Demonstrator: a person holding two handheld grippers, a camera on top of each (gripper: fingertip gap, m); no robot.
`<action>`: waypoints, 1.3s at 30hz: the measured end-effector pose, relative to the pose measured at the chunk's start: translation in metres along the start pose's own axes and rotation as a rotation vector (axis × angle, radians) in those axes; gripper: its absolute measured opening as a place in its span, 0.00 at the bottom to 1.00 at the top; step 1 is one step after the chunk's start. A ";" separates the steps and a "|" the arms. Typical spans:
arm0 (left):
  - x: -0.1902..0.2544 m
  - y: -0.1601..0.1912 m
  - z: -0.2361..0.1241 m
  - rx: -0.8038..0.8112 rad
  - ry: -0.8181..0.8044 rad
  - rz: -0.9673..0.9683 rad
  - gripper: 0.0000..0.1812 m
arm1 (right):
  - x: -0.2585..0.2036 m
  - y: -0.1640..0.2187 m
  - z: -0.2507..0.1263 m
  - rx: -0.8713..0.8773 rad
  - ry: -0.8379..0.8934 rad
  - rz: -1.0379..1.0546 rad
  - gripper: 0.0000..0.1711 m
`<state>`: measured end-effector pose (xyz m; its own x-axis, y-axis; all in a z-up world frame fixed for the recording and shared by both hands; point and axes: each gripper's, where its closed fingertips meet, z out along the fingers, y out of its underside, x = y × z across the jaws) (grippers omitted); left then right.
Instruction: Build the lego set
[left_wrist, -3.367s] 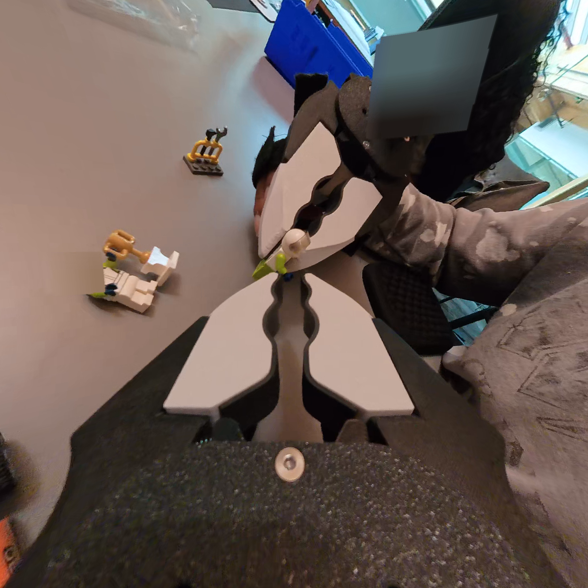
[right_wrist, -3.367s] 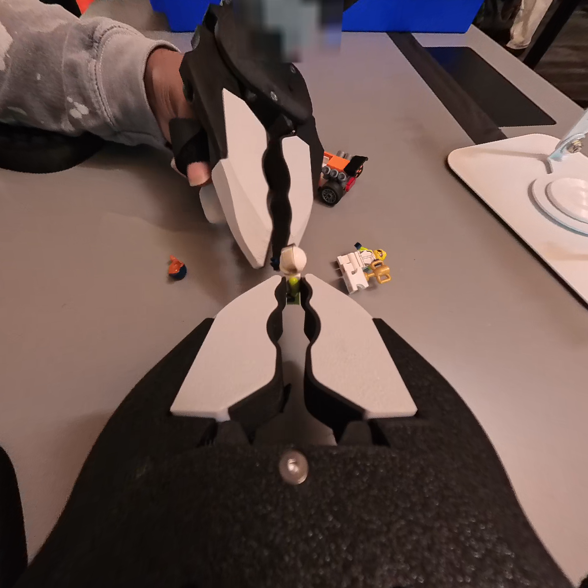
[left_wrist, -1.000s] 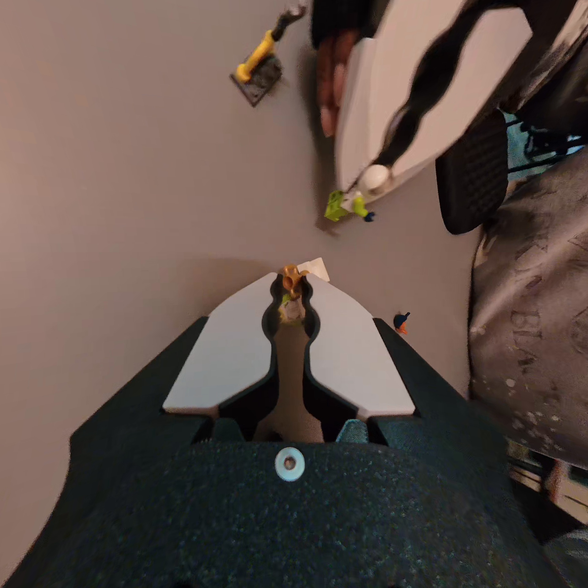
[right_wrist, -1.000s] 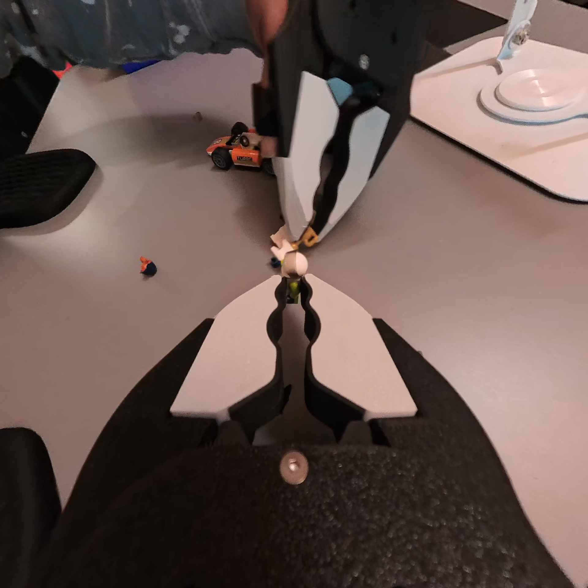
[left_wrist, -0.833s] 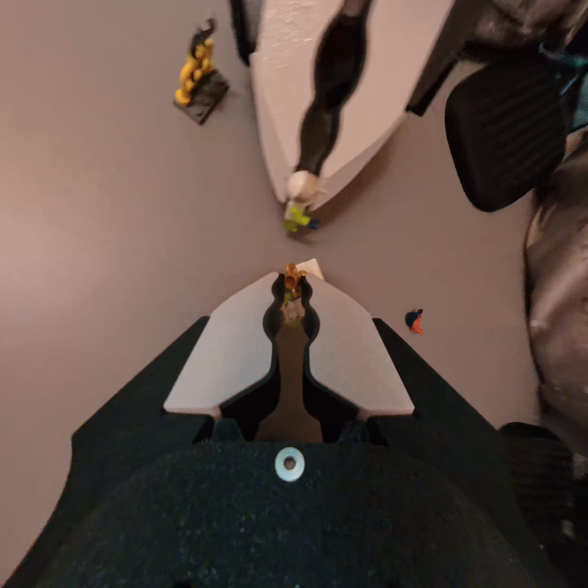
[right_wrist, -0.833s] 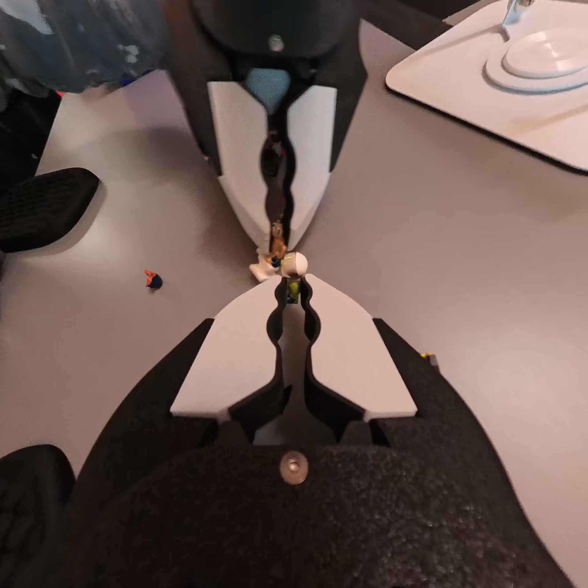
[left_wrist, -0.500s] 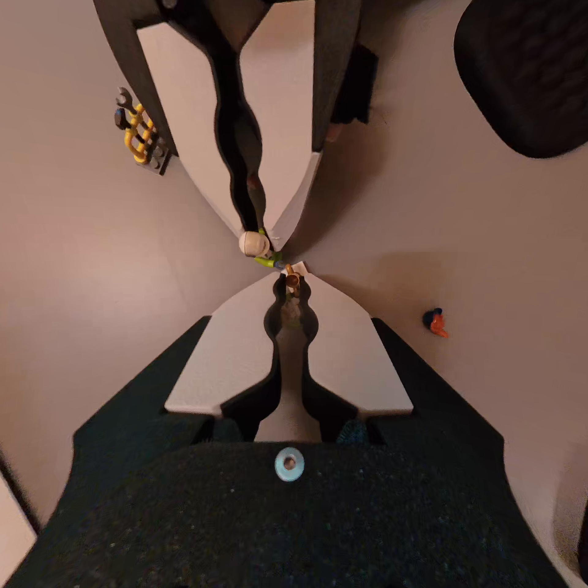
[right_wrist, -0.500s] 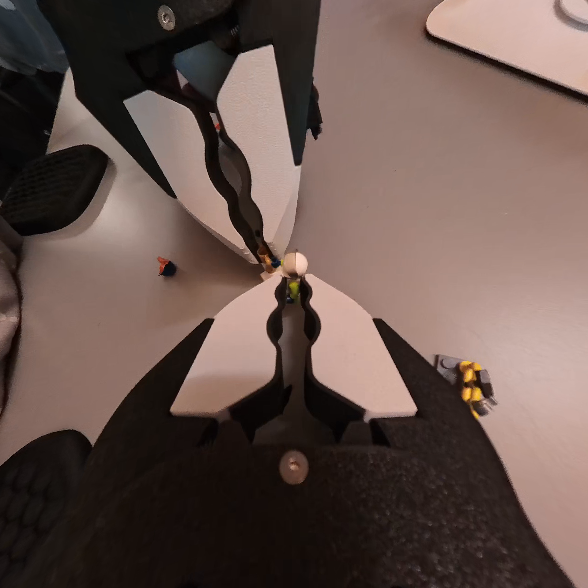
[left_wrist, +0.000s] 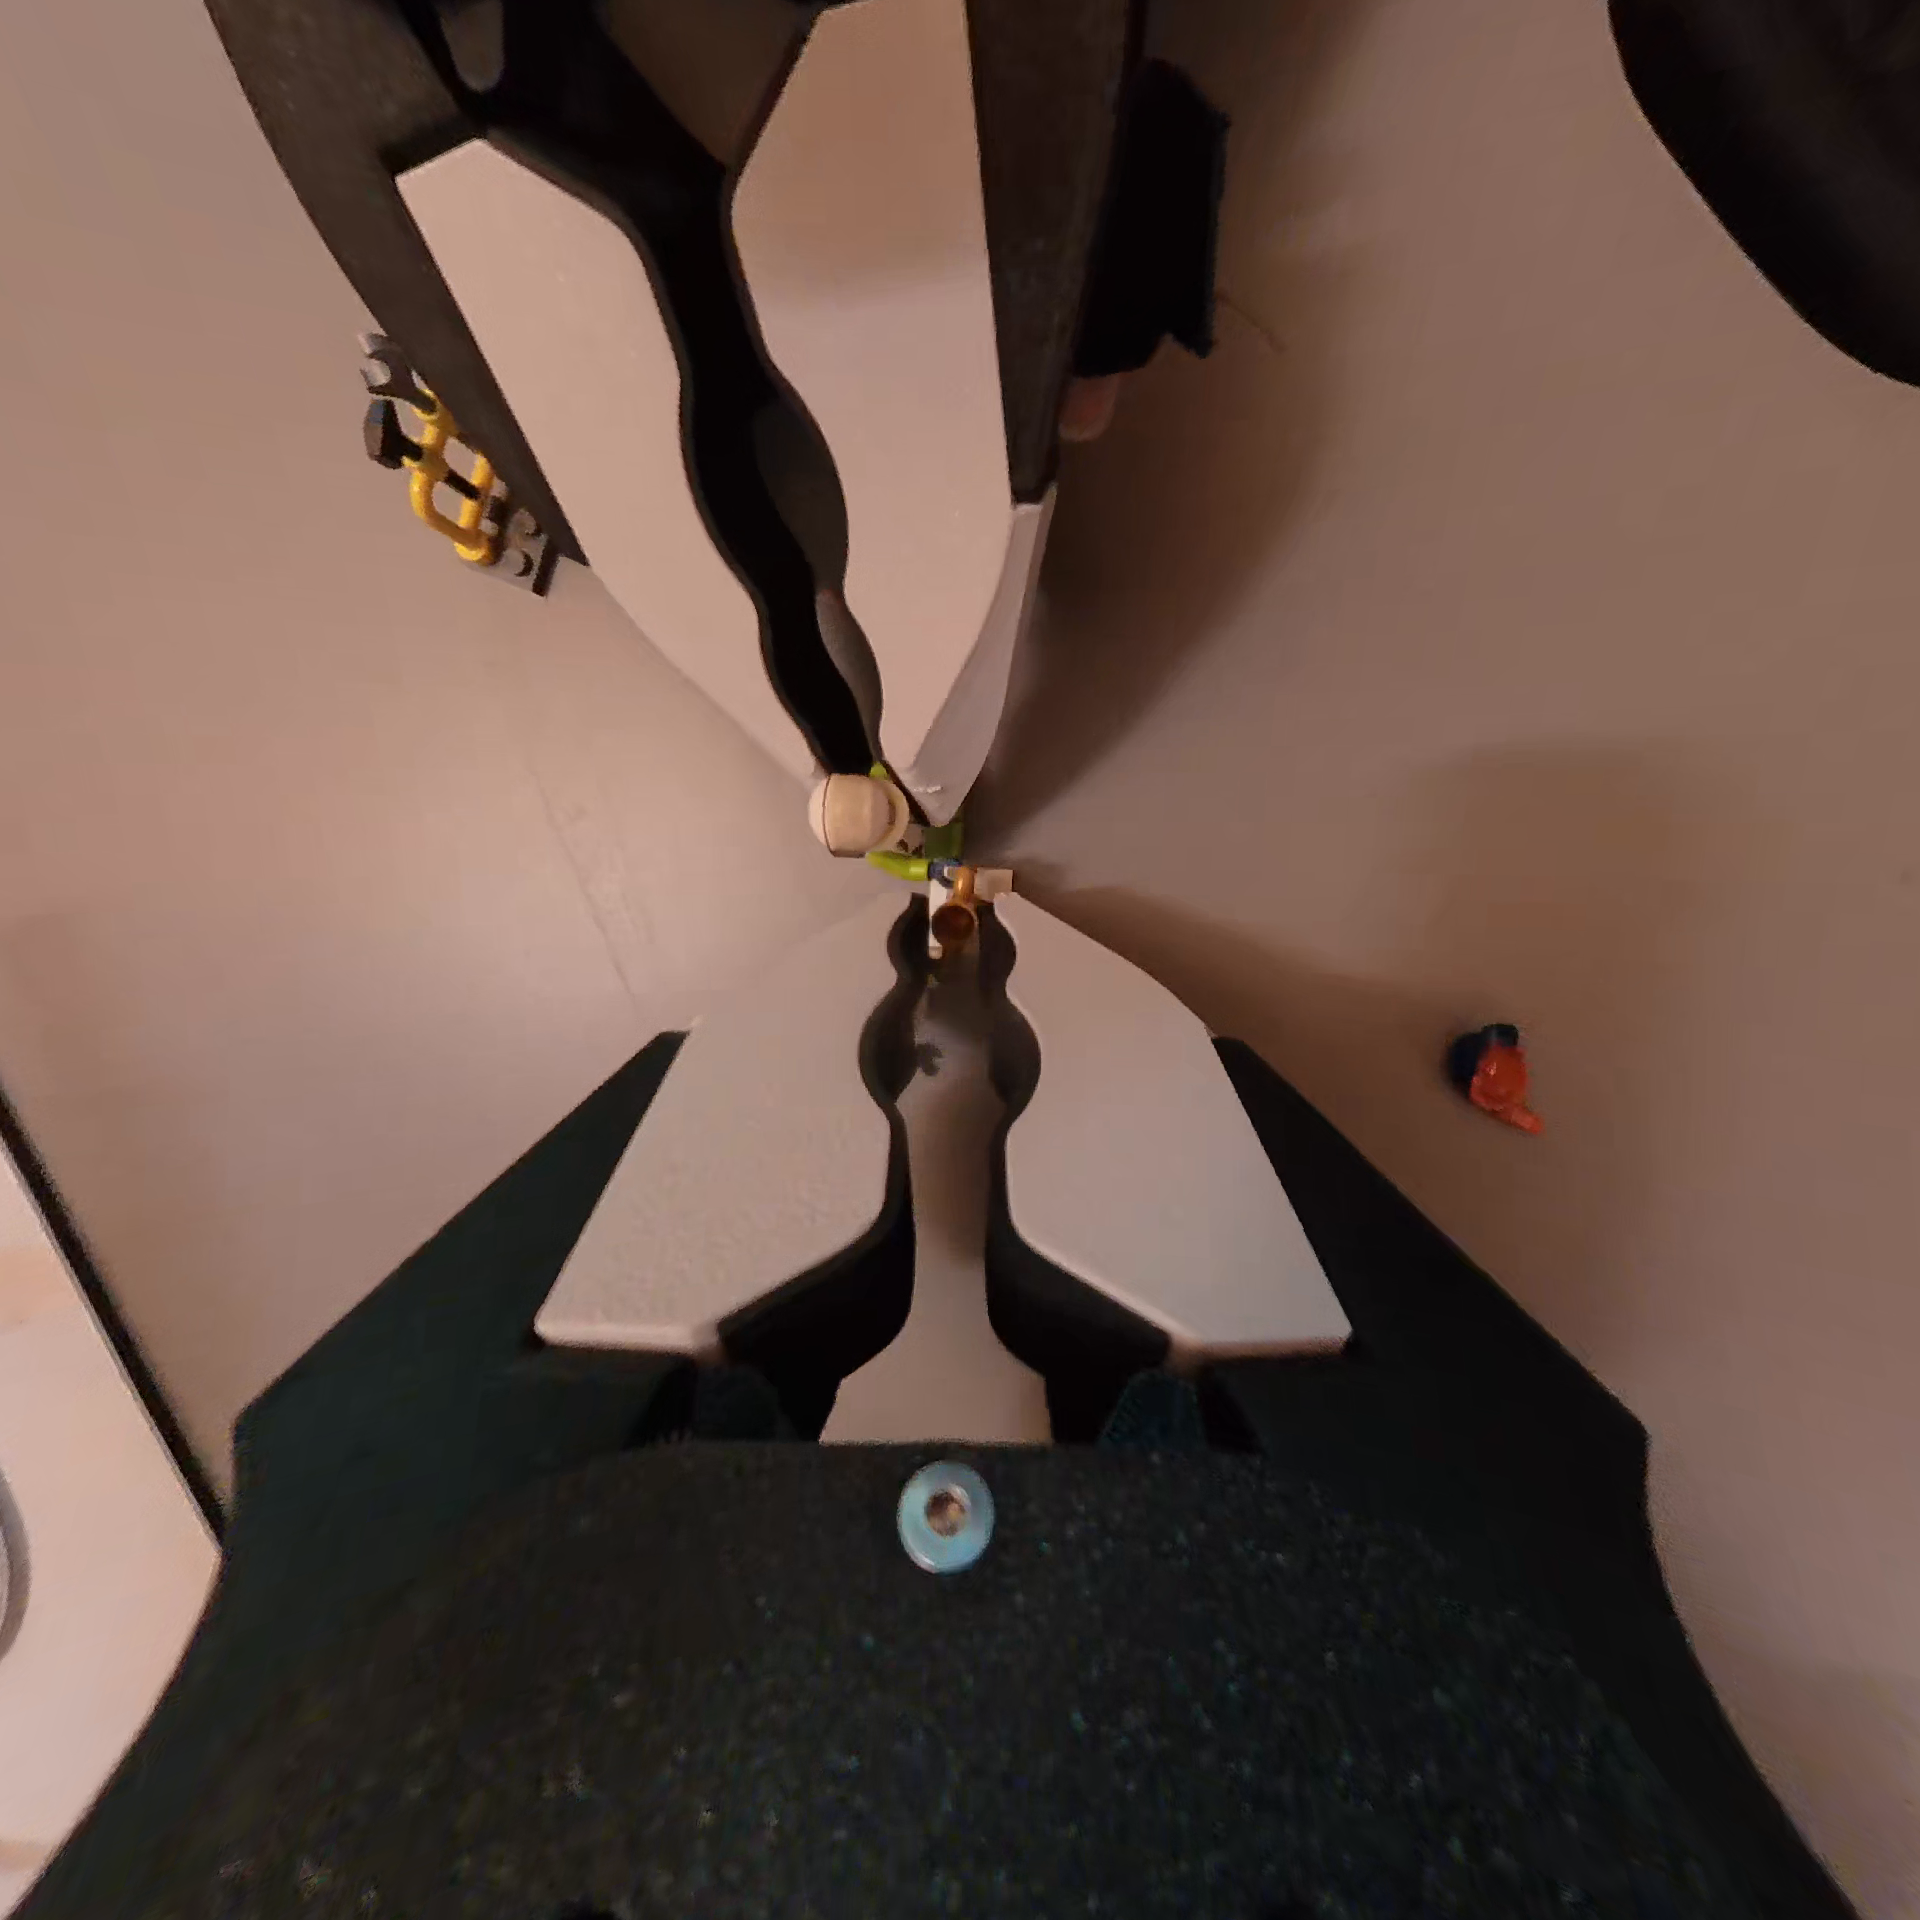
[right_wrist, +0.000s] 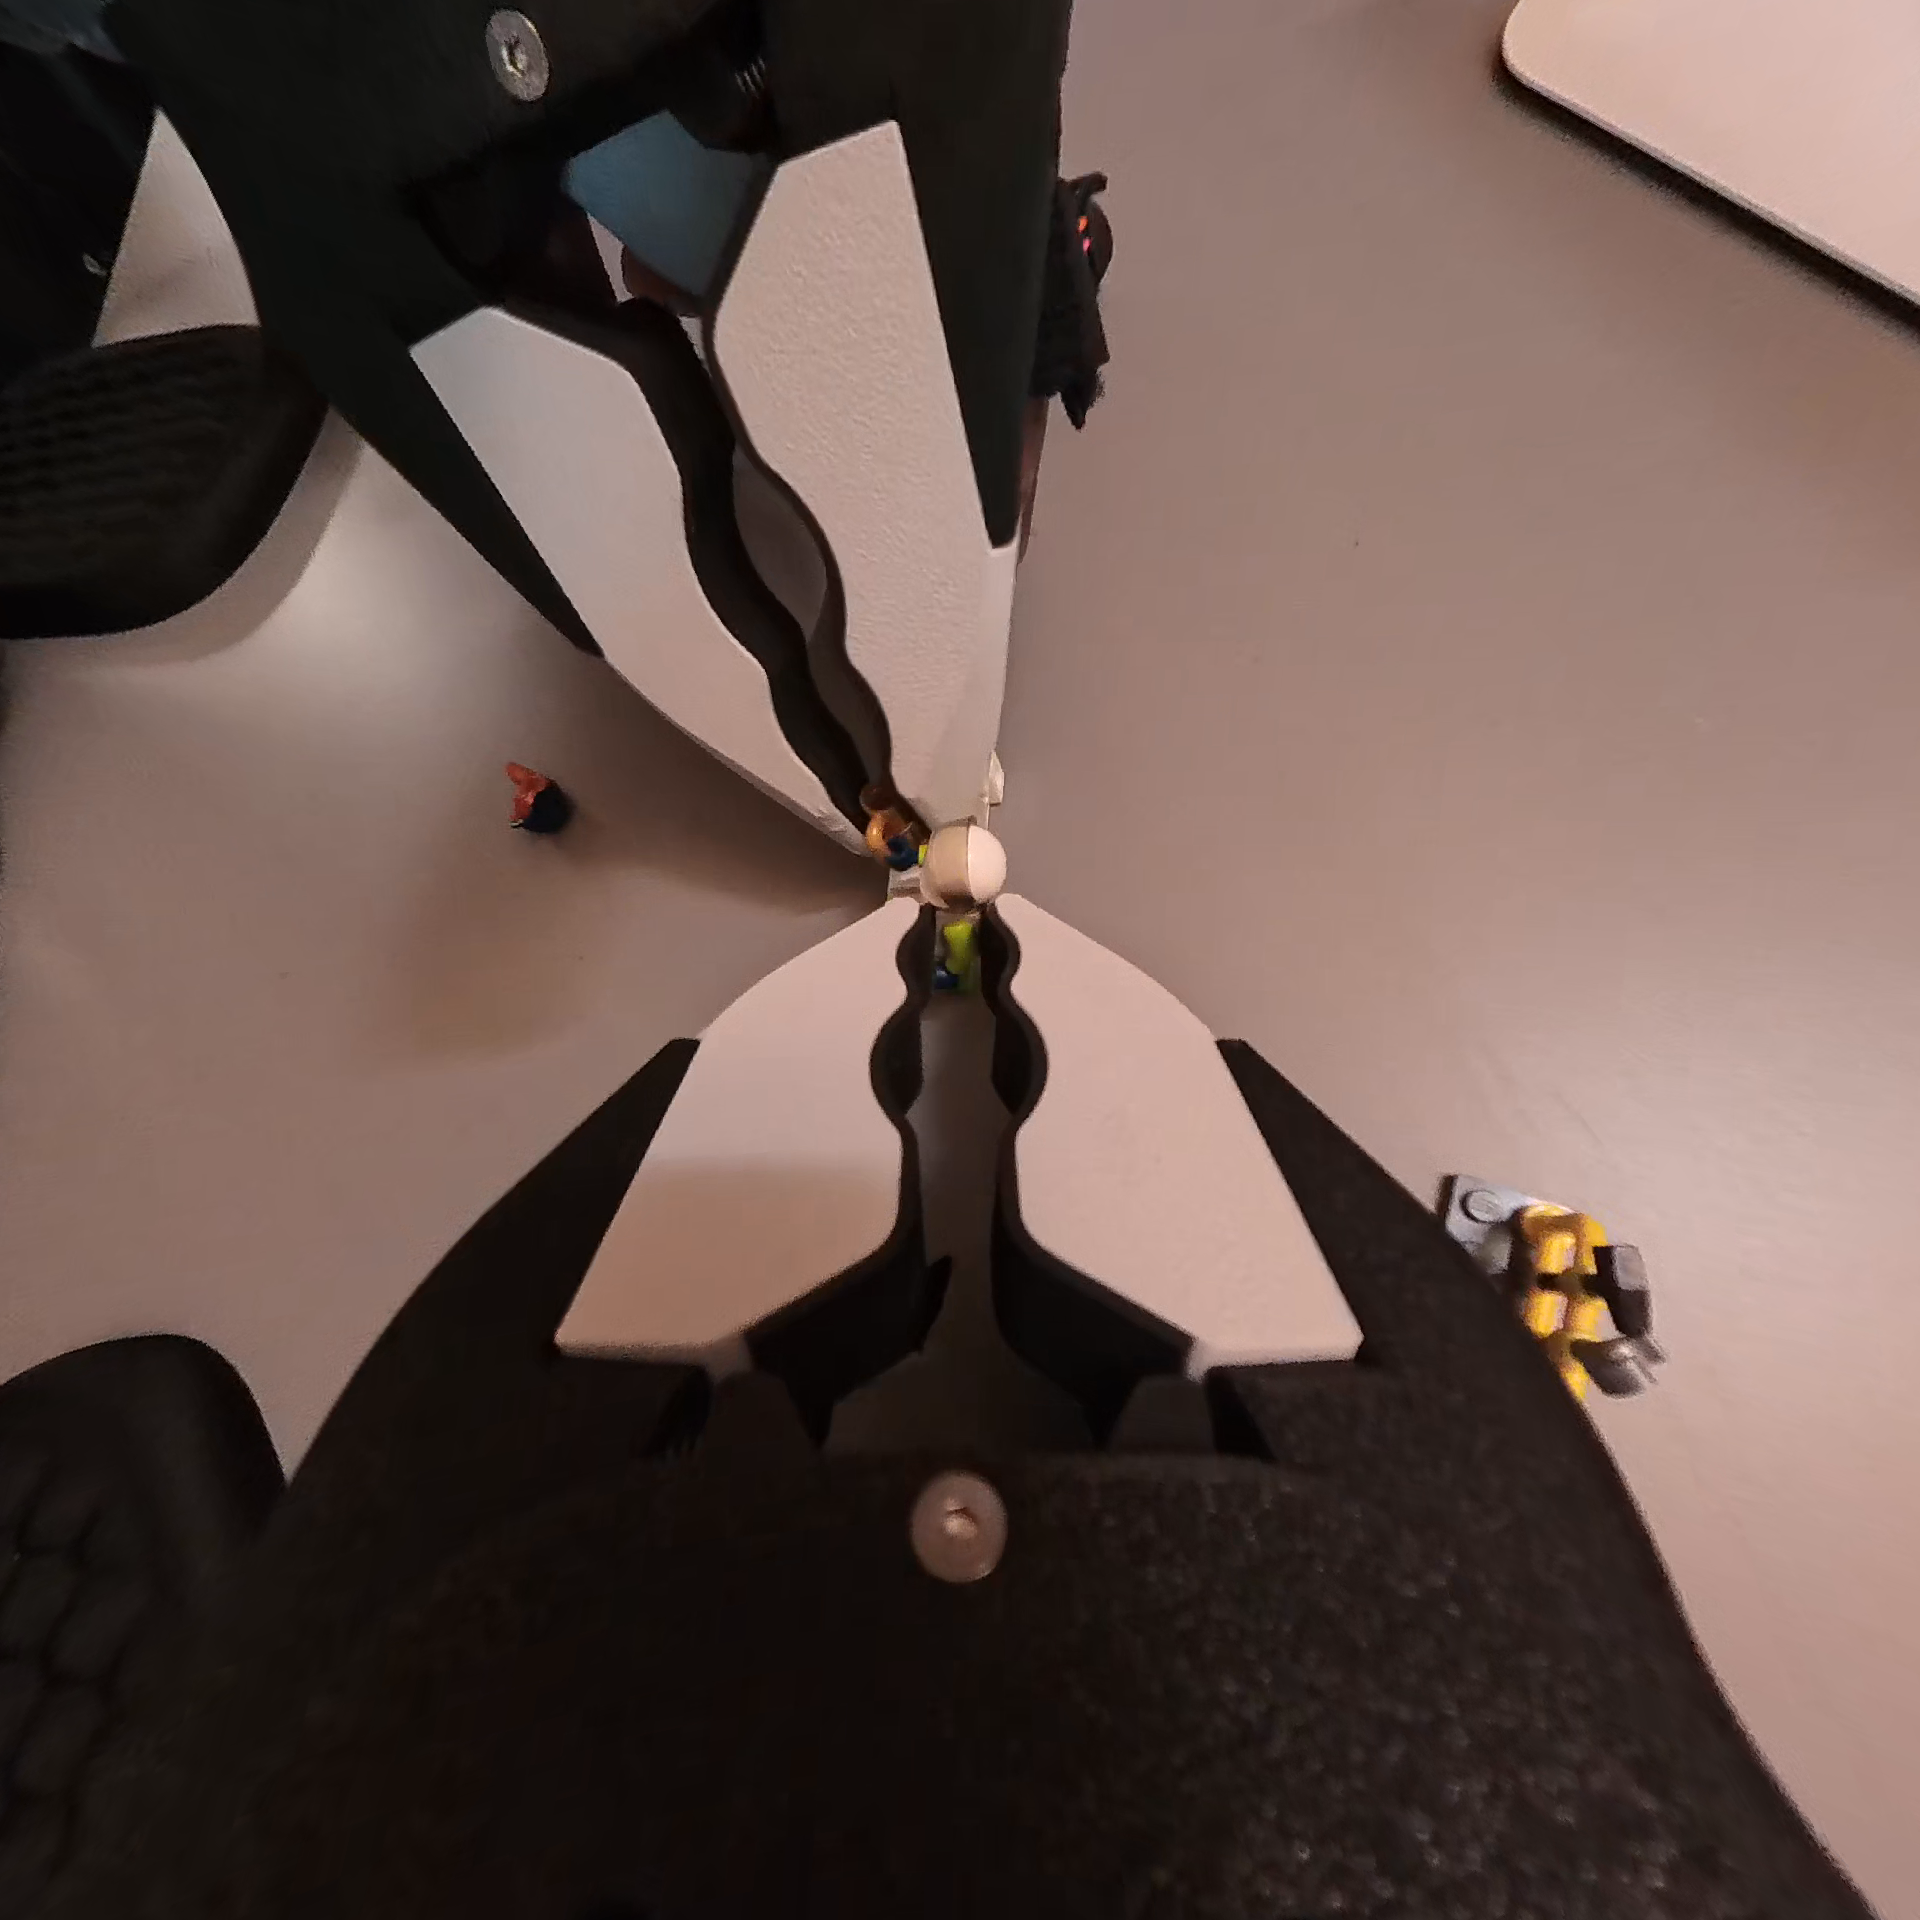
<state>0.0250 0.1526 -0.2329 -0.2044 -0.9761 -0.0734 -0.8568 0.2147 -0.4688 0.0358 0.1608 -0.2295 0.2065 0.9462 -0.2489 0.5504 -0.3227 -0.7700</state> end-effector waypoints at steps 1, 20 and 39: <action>0.000 0.000 0.001 0.001 -0.009 -0.001 0.05 | 0.000 0.000 0.000 -0.002 0.003 -0.006 0.05; 0.002 -0.001 0.004 0.050 -0.038 -0.074 0.05 | -0.004 0.001 0.002 0.006 0.015 -0.093 0.05; 0.004 -0.002 0.005 0.080 -0.011 -0.109 0.05 | -0.004 0.001 0.002 0.017 0.034 -0.163 0.05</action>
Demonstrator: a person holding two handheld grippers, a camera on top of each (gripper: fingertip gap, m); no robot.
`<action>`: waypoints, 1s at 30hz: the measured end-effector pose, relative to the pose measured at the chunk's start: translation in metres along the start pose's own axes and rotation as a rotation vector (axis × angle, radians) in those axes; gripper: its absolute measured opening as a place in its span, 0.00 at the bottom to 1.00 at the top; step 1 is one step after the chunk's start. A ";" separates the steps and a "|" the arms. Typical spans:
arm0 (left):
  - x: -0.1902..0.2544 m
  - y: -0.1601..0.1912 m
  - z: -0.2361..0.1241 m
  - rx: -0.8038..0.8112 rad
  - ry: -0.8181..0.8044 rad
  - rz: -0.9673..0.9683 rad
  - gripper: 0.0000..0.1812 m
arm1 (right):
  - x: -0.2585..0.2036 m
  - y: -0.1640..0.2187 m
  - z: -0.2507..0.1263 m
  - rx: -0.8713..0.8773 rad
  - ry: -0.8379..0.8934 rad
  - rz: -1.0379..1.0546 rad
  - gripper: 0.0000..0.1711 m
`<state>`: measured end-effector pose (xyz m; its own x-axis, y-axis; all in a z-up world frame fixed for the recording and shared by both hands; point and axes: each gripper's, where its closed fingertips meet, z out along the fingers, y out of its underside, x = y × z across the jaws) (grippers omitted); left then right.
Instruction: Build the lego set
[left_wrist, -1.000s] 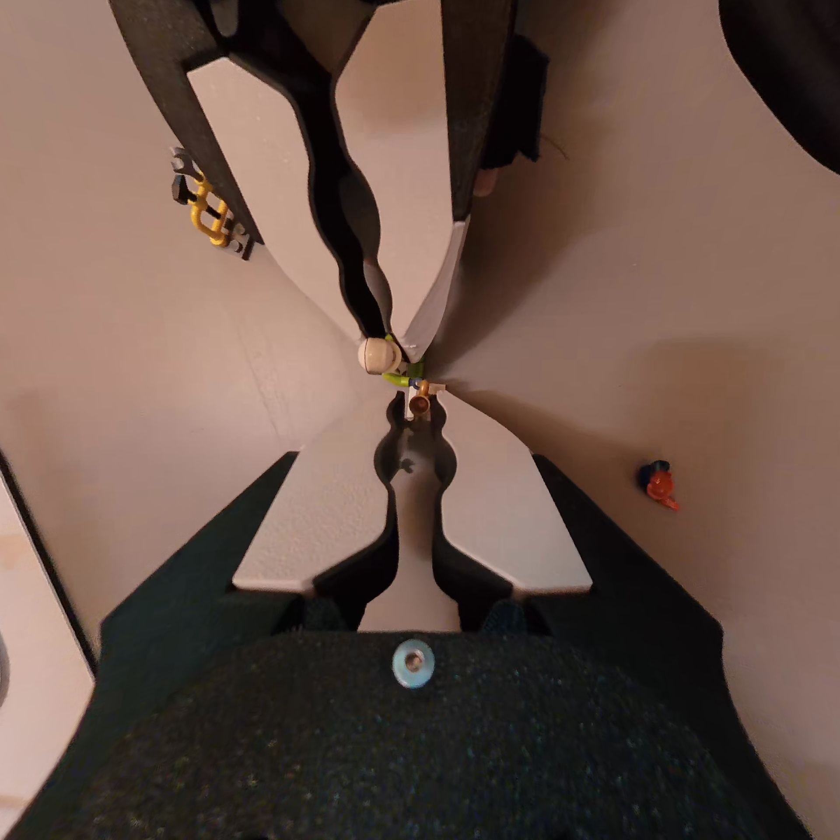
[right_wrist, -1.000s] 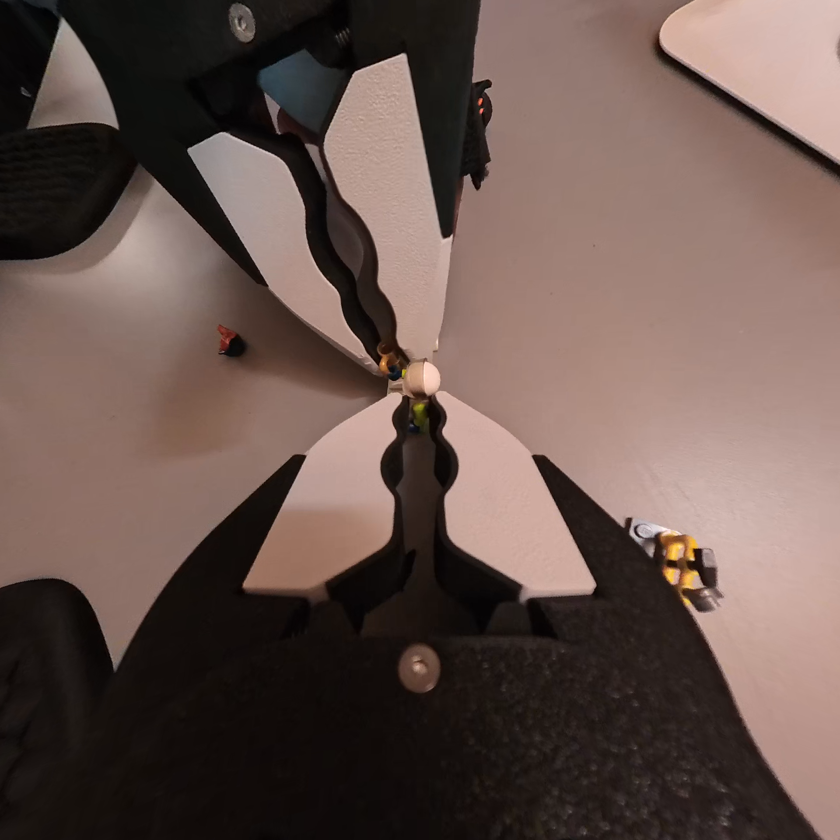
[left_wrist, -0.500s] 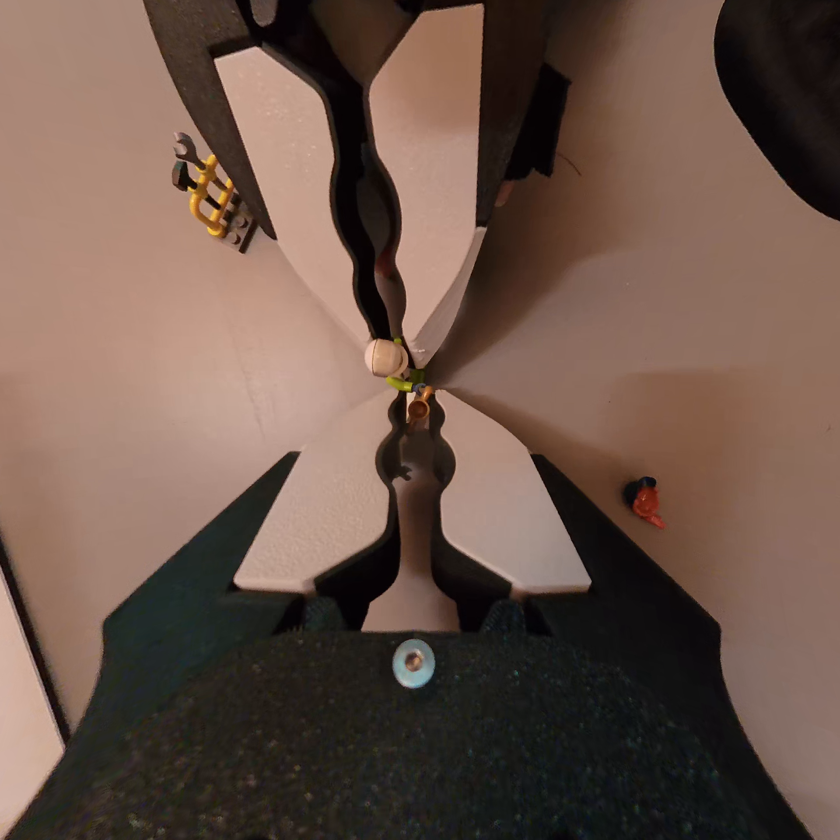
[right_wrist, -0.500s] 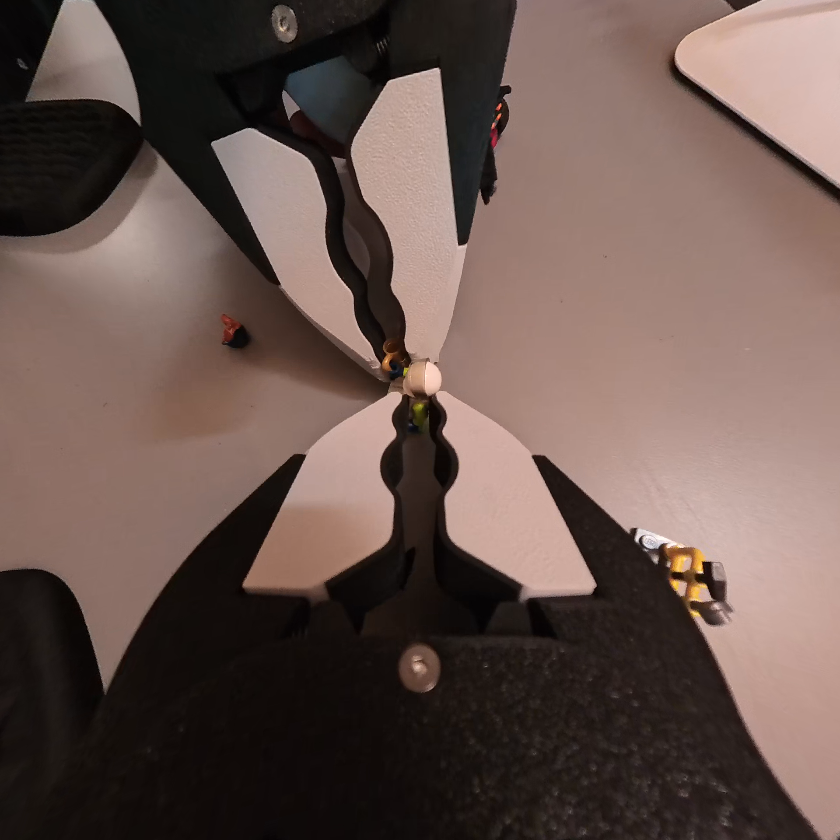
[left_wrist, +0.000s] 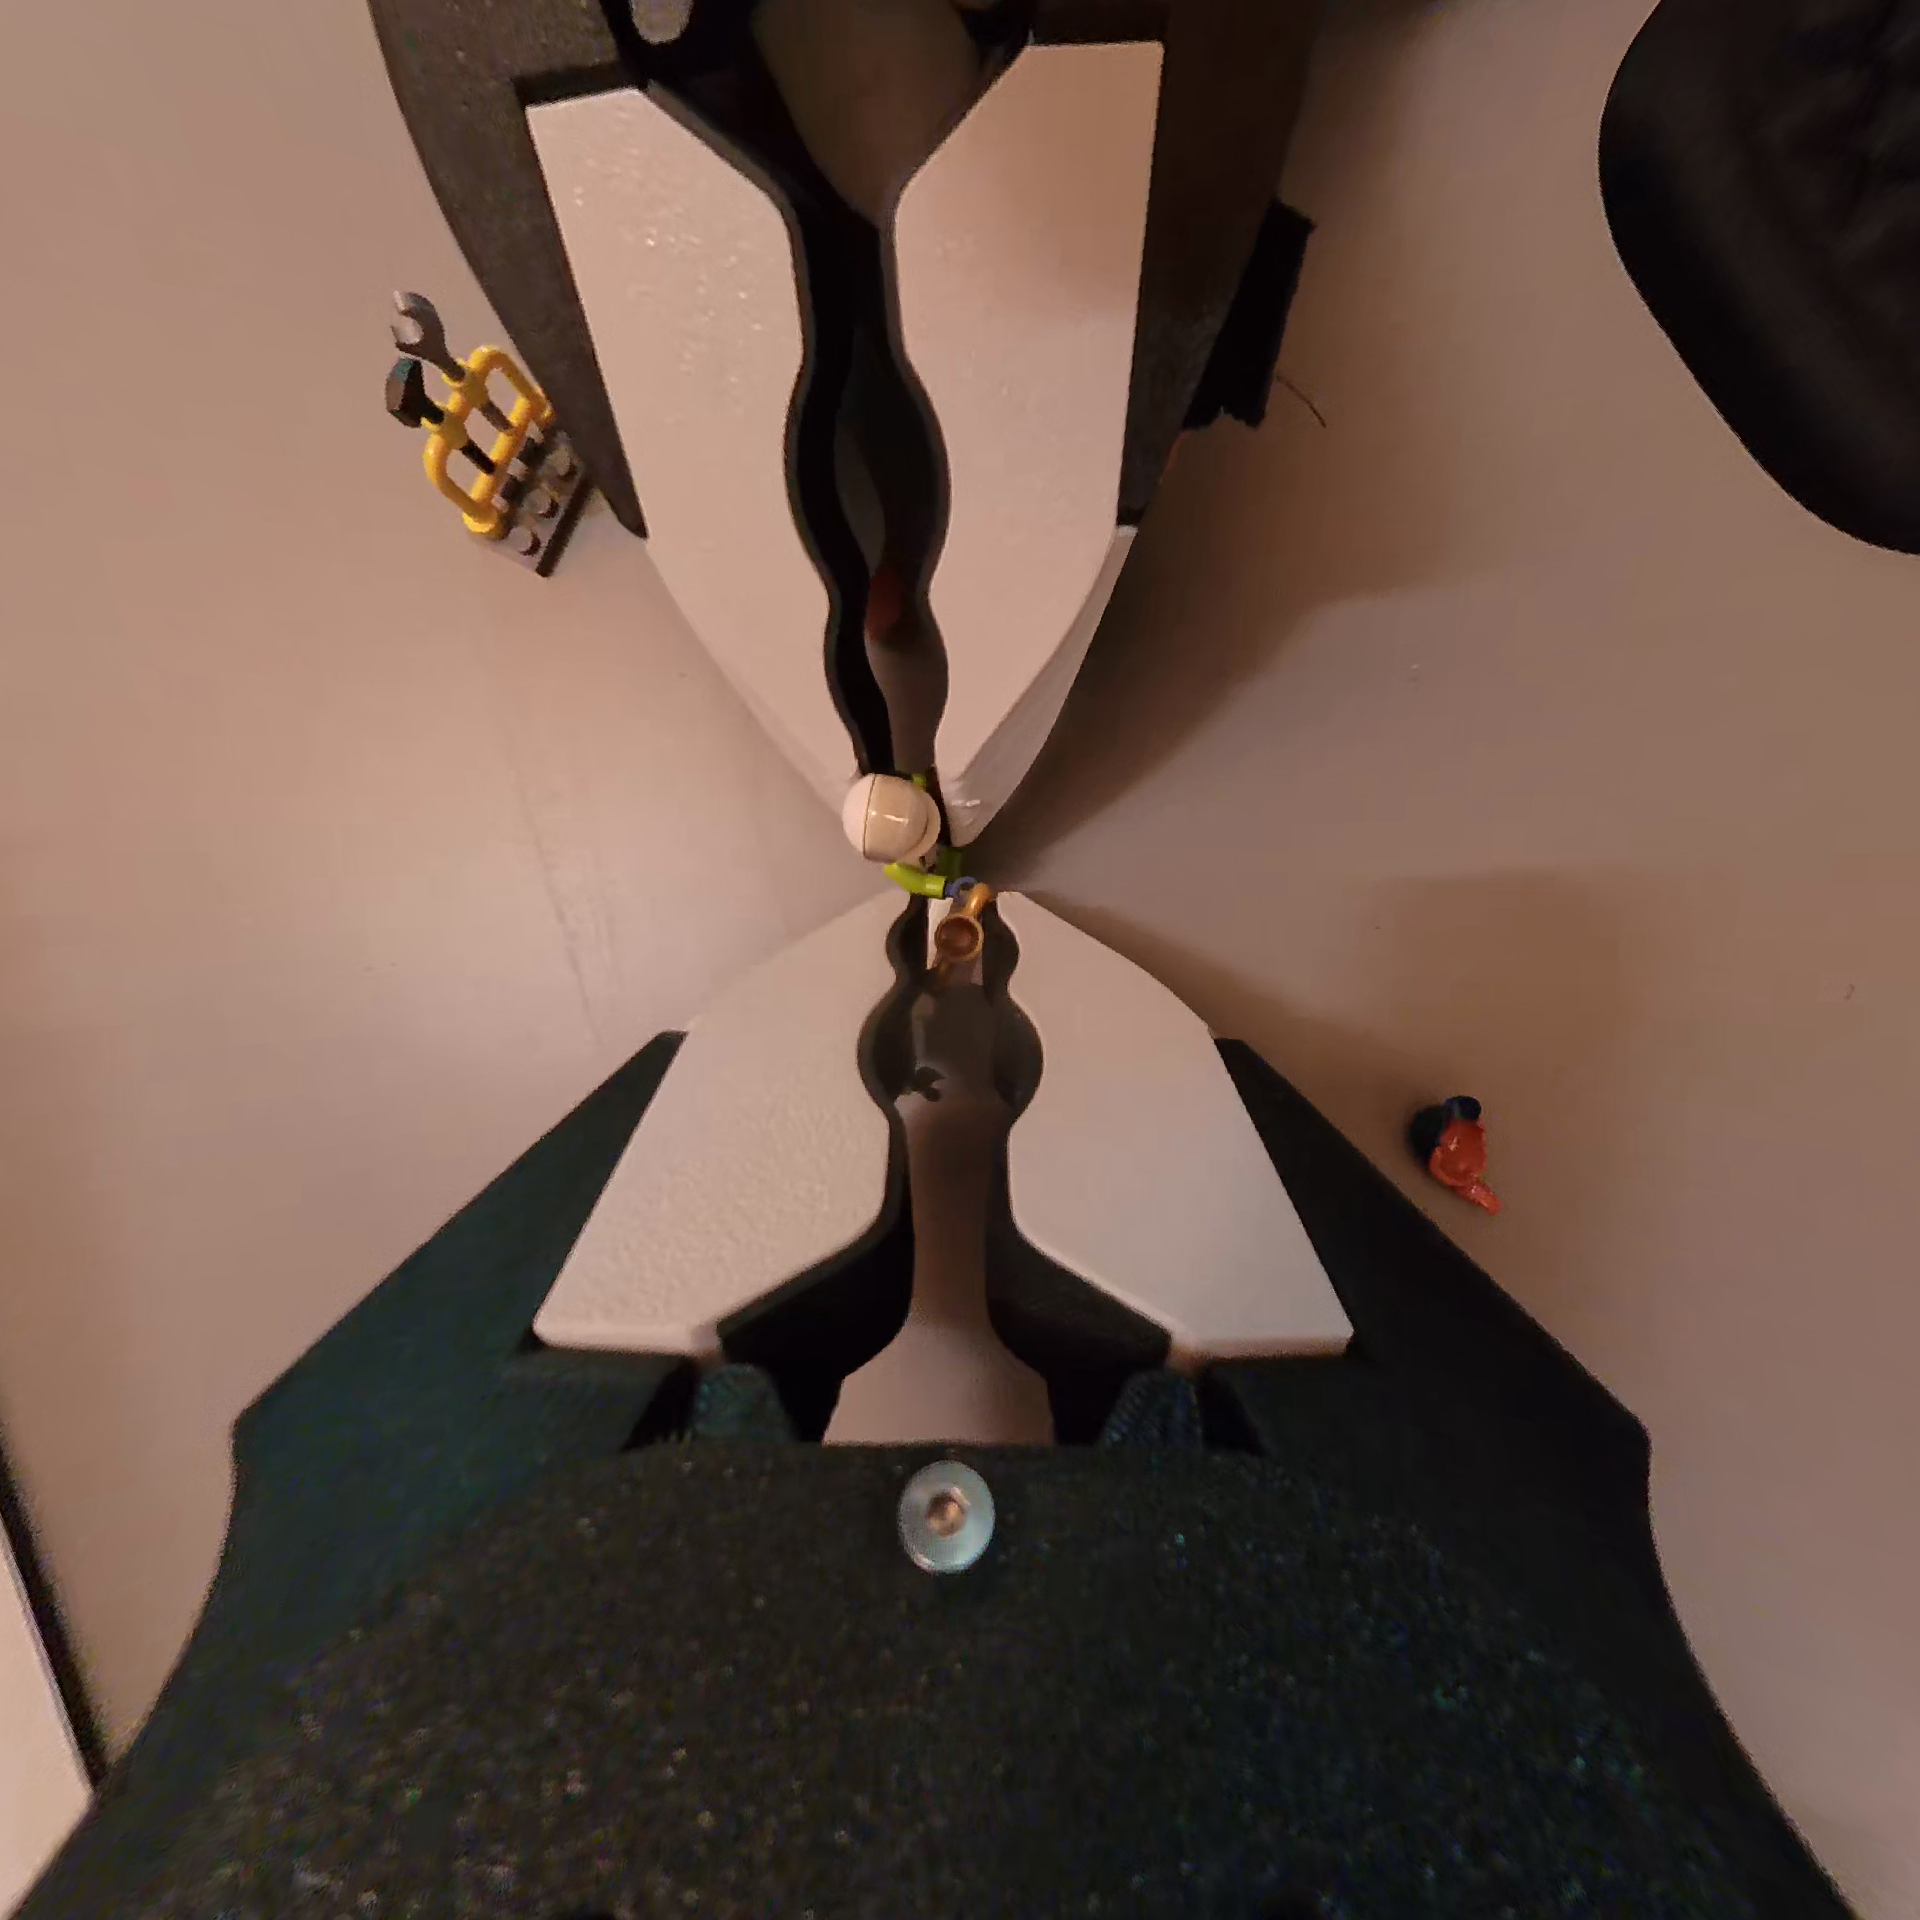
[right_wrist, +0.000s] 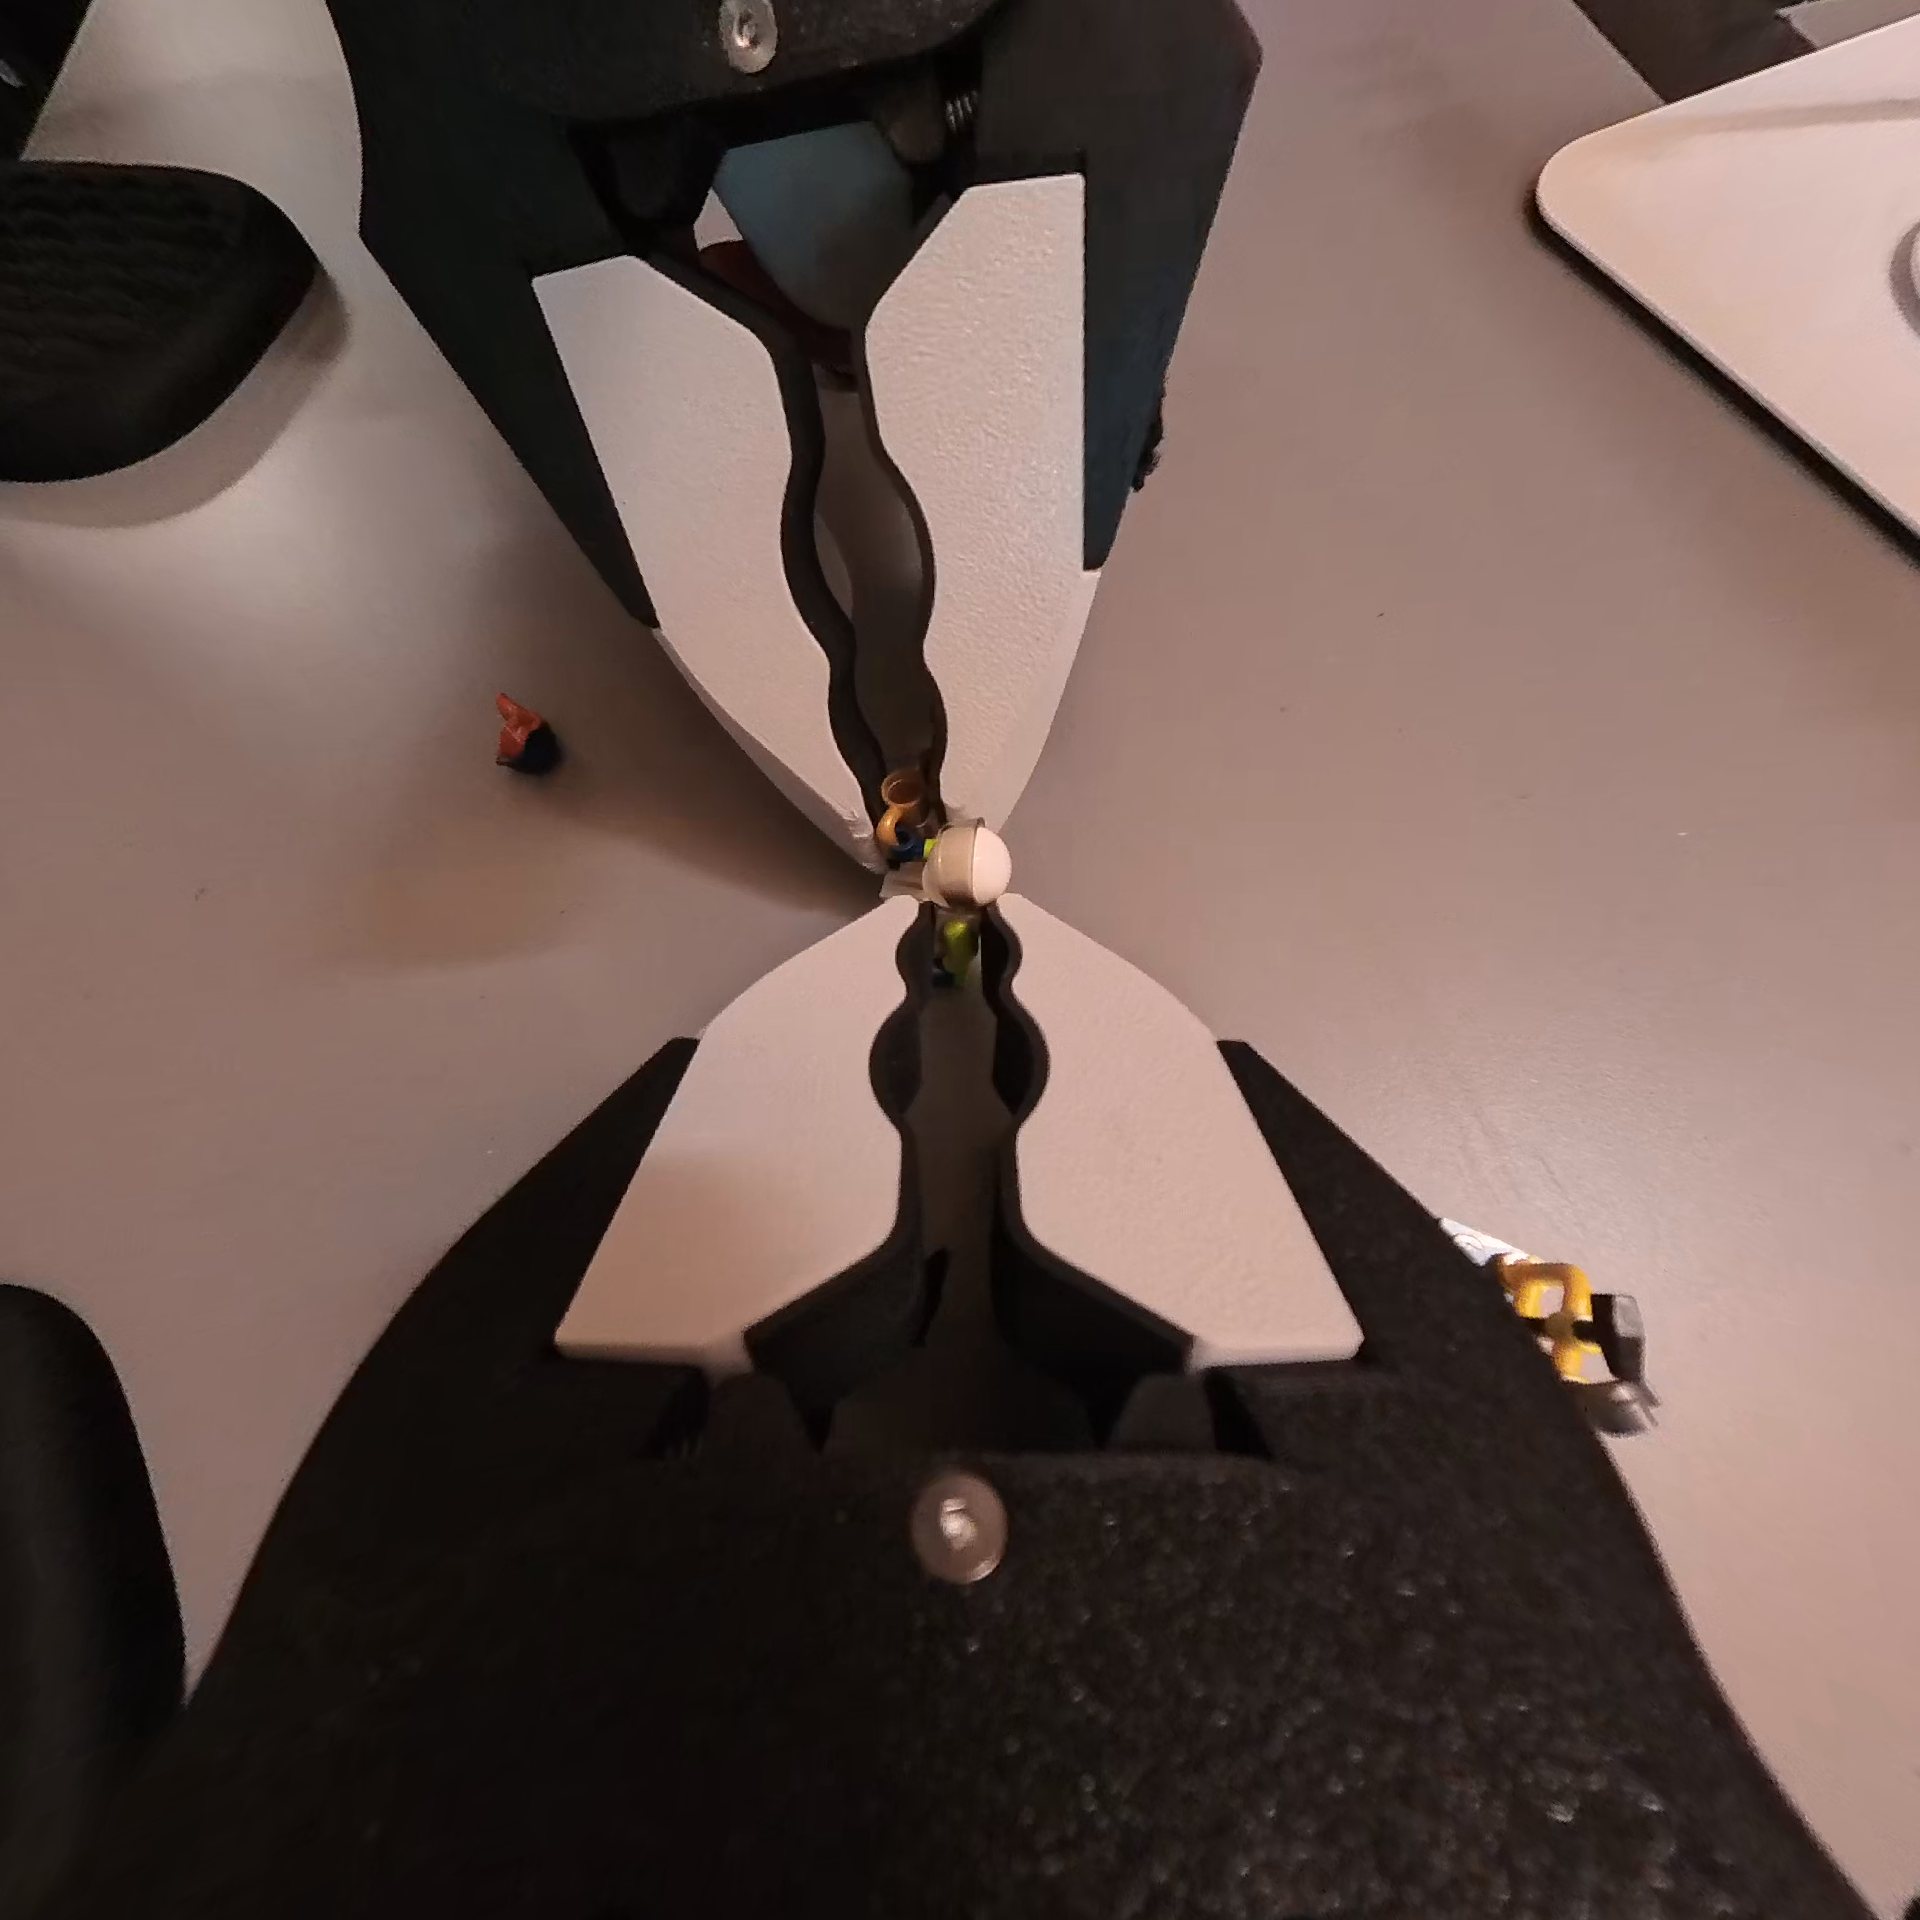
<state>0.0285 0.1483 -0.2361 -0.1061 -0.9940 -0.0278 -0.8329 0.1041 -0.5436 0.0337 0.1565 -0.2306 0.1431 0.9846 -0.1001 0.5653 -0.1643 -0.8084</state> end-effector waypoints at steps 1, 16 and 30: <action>0.000 0.000 0.000 0.002 -0.001 -0.007 0.05 | 0.000 0.000 0.000 0.001 0.001 -0.009 0.05; 0.003 0.000 0.000 0.003 0.000 -0.019 0.05 | -0.004 0.001 0.000 0.007 0.000 -0.068 0.05; 0.003 0.001 -0.008 -0.015 -0.029 0.019 0.13 | -0.005 0.000 0.000 0.009 -0.014 -0.048 0.05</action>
<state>0.0232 0.1453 -0.2304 -0.1065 -0.9924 -0.0623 -0.8389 0.1233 -0.5301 0.0327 0.1515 -0.2305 0.1044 0.9921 -0.0690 0.5643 -0.1162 -0.8173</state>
